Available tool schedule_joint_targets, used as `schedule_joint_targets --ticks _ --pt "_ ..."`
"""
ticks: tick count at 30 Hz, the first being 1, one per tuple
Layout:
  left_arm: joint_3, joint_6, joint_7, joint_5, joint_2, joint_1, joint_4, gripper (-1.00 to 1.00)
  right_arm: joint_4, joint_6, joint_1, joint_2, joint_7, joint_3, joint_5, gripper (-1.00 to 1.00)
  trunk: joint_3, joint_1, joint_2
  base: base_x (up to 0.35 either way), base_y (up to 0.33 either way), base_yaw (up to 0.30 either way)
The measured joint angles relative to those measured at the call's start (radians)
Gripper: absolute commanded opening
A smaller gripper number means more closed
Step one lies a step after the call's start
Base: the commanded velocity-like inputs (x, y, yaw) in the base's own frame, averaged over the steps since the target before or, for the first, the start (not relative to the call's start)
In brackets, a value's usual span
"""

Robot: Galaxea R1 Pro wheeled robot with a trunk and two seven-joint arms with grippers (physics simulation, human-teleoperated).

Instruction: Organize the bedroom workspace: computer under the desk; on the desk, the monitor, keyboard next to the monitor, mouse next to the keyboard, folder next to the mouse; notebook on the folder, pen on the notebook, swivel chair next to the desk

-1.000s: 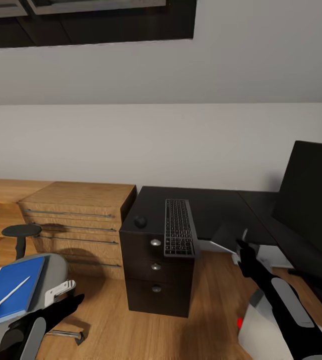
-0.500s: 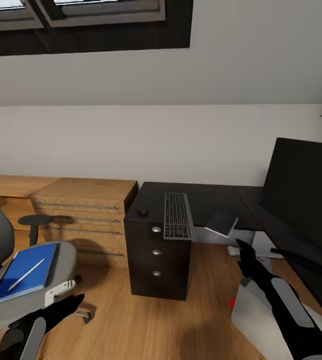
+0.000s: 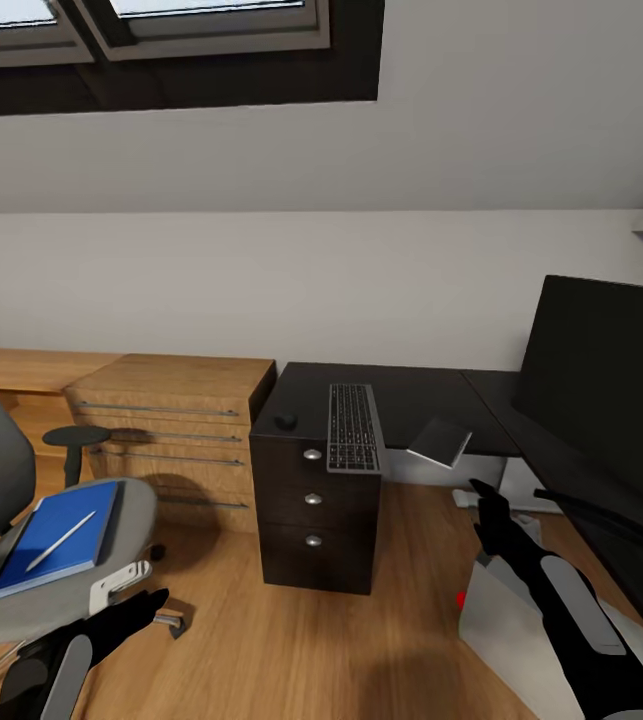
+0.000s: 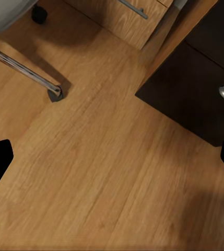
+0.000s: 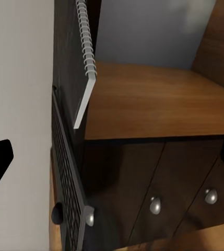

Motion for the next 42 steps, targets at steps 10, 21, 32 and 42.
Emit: schedule_joint_targets --ticks 10,21,32,42 --pt "-0.004 -0.001 0.001 0.0 -0.003 0.0 0.026 1.0 0.045 -0.002 0.0 0.038 0.001 0.017 0.007 1.0 0.031 -0.038 0.07 -0.001 0.0 0.0" --pt "-0.048 -0.003 0.003 -0.002 -0.004 0.0 0.111 1.0 0.148 0.0 0.001 0.058 0.002 0.149 0.191 1.0 0.066 -0.08 0.147 0.0 0.0 0.0" --pt "-0.054 -0.178 0.001 -0.053 -0.005 0.0 0.344 1.0 0.356 0.0 0.003 0.061 0.007 0.192 0.435 1.0 0.1 -0.123 0.224 0.0 0.0 0.0" --pt "-0.055 -0.585 0.004 -0.251 -0.042 0.0 0.688 1.0 0.729 -0.343 0.003 0.152 0.003 0.433 0.805 1.0 0.131 -0.161 0.294 0.0 0.0 0.0"
